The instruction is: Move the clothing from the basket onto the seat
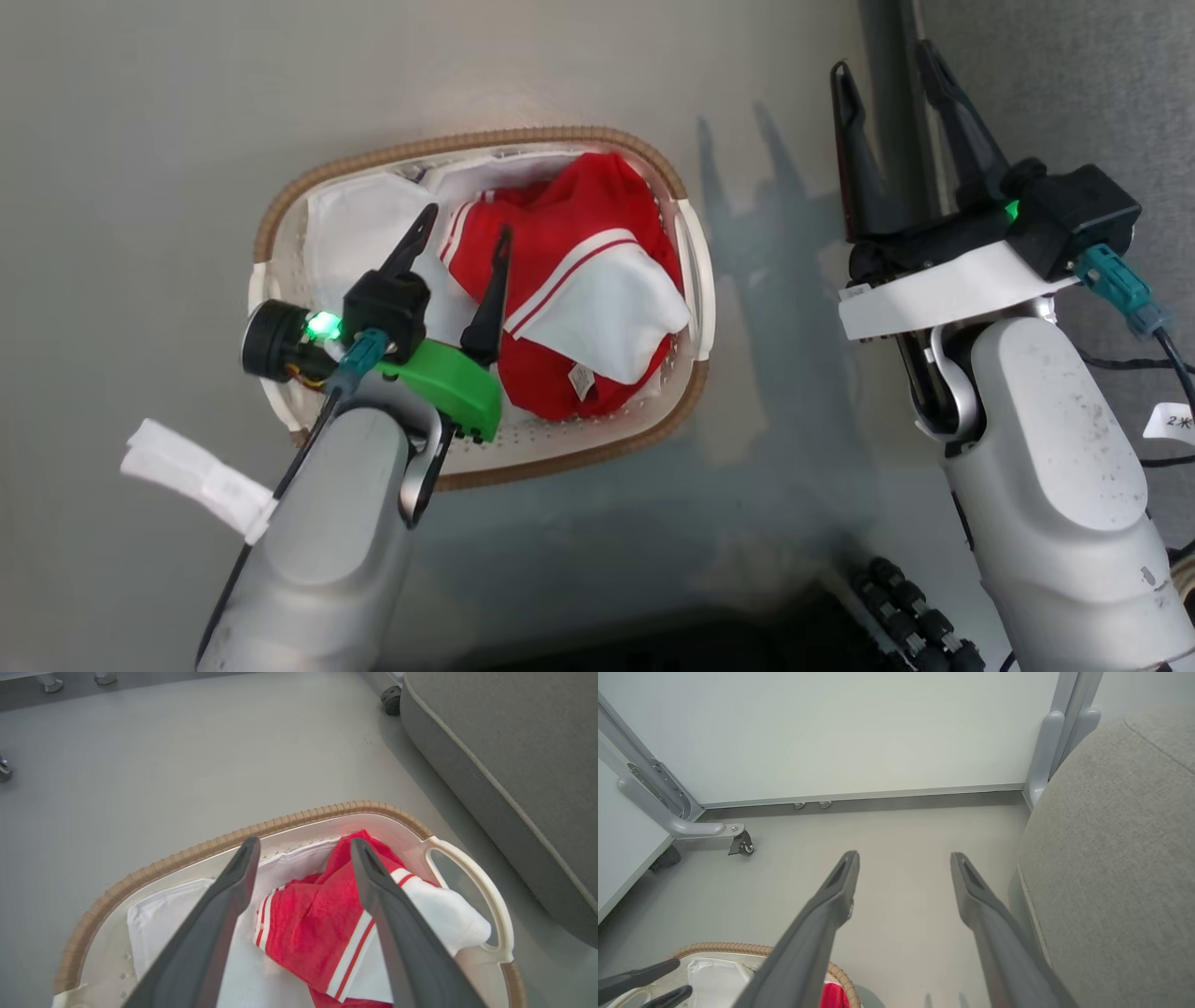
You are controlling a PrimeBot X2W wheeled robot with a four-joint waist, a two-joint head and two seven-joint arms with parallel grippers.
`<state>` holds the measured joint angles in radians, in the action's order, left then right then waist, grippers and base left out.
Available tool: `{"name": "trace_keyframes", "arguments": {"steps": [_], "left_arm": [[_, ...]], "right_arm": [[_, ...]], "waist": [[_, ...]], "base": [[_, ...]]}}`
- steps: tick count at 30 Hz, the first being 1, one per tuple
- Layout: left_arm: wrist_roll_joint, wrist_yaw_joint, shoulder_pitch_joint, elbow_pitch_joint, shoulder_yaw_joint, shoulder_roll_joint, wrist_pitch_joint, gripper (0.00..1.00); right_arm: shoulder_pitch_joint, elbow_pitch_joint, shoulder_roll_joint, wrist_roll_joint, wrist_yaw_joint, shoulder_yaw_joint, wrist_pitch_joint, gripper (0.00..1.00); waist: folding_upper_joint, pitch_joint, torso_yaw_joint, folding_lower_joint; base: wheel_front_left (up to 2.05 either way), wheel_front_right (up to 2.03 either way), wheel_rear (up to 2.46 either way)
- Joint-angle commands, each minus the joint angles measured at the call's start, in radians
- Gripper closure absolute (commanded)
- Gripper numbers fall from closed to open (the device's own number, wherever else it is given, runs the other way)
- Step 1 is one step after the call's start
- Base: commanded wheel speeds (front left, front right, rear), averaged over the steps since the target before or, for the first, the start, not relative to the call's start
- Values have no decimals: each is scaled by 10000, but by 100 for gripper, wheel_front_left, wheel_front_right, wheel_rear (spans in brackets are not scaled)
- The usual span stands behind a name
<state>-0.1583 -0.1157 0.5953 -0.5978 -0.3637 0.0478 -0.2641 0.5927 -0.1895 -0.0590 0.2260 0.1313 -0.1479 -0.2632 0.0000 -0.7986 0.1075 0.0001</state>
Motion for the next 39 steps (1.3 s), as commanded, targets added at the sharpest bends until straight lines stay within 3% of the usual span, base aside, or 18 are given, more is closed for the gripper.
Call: {"name": "trace_keyframes", "arguments": {"steps": [1, 21, 39], "left_arm": [[-43, -57, 333, -208, -164, 55, -4, 0], [-1625, -151, 2511, -4538, -2730, 59, 12, 0], [-3200, 13, 3049, -5494, -4618, 57, 784, 0]], "right_arm": [[178, 67, -28, -88, -10, -7, -22, 0], [748, -55, 59, 49, -10, -580, -22, 0], [595, -229, 60, 74, -10, -674, -21, 0]], "waist": [[0, -707, 62, -1], [0, -1457, 543, -1], [0, -1419, 451, -1]], "base": [[0, 0, 0], [0, 0, 0], [0, 0, 0]]}}
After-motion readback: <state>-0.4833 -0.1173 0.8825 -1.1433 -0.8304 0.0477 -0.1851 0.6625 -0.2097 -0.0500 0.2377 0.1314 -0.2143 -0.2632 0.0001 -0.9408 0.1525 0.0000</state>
